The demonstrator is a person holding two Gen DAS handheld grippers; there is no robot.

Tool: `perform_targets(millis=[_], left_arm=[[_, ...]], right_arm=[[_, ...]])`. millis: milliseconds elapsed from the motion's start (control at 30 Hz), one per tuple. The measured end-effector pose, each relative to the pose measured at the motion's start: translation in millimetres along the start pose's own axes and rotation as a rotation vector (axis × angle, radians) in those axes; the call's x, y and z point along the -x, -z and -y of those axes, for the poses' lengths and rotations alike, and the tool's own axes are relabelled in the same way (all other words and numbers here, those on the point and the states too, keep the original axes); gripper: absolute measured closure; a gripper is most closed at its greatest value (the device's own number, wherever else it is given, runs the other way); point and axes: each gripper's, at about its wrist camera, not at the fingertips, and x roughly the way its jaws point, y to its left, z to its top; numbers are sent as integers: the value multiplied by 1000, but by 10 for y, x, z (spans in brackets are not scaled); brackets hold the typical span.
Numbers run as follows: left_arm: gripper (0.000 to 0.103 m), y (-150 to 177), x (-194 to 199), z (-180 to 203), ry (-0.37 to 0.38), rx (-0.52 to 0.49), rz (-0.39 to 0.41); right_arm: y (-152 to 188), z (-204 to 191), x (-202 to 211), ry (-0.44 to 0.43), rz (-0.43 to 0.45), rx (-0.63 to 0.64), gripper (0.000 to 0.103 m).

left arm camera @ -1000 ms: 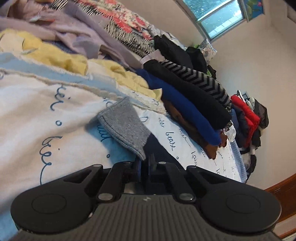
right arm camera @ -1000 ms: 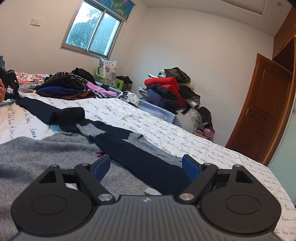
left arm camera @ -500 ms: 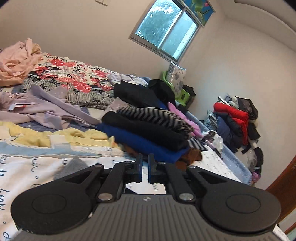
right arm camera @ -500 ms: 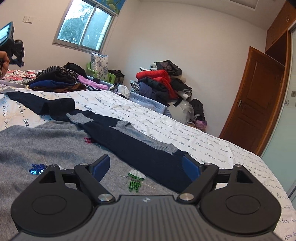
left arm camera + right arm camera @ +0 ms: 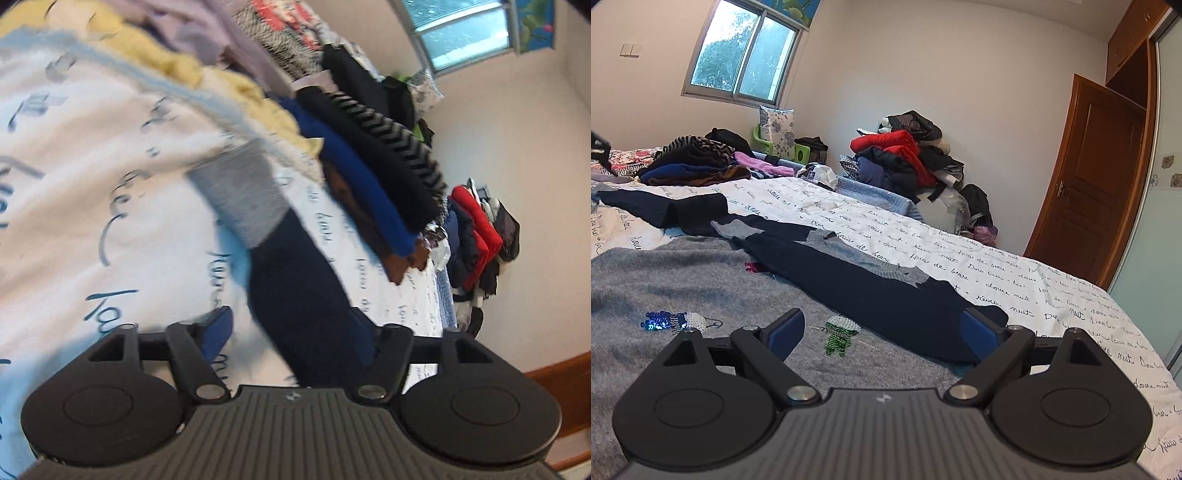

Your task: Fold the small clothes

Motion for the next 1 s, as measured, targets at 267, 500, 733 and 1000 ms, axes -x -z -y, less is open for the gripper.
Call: perform_targets(millis=[267,500,733,1000], left_arm=[[39,-179,-244,-40,65,78,88],[98,-150,-340,55,-13,0,107],[99,35,-27,491,-36,-200,209],[99,556,402,1335,4,-502,344]], right_arm=[[-7,-18,-58,3,-16,-10,10],[16,-8,-69,10,-34,-13,10],[13,28,-70,2,-33,-32,10],[67,92,-7,-3,-30,-57,10]])
